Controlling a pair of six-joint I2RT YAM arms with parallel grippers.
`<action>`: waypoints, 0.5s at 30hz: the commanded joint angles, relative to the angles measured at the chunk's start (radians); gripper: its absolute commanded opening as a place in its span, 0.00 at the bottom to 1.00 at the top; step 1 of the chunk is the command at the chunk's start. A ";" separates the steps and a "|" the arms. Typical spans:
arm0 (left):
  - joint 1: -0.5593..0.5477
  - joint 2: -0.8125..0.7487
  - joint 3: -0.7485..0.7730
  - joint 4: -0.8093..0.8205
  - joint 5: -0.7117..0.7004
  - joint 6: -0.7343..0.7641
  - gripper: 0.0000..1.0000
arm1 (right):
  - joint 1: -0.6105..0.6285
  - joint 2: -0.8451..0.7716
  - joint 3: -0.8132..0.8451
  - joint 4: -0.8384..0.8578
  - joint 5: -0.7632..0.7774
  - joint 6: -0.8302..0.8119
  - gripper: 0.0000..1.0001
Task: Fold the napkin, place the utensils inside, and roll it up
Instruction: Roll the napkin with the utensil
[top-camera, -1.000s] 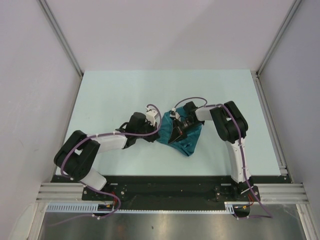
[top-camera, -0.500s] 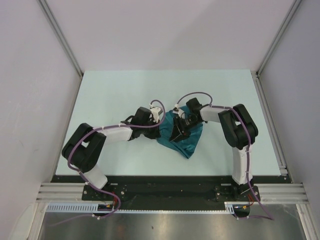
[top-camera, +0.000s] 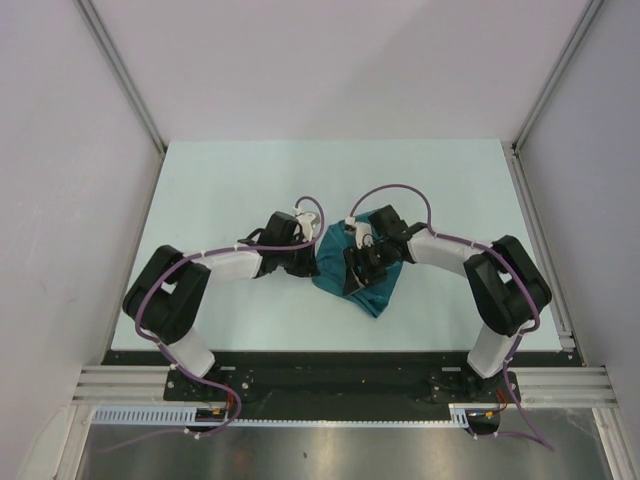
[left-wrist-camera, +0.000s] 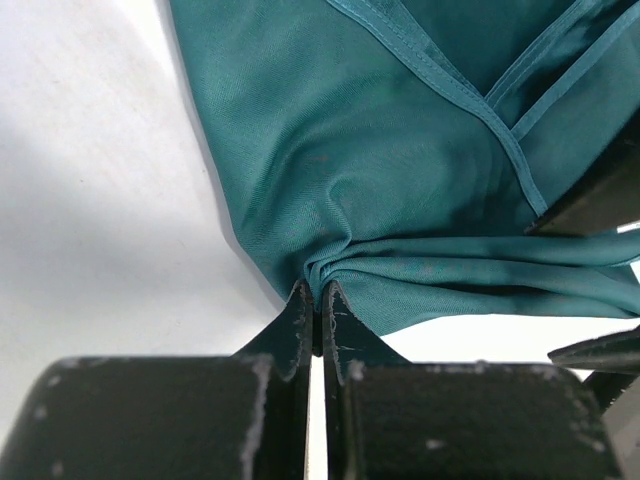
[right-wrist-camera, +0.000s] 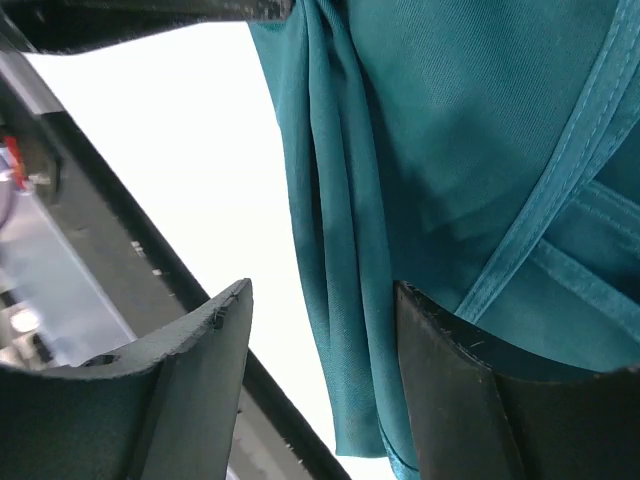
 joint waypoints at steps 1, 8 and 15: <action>0.015 0.004 0.036 -0.008 0.024 -0.031 0.00 | 0.044 -0.068 -0.043 0.029 0.151 -0.008 0.63; 0.028 0.007 0.036 -0.009 0.032 -0.048 0.00 | 0.110 -0.100 -0.107 0.047 0.280 0.007 0.61; 0.042 0.015 0.046 -0.024 0.035 -0.058 0.00 | 0.135 -0.118 -0.127 0.032 0.261 0.021 0.34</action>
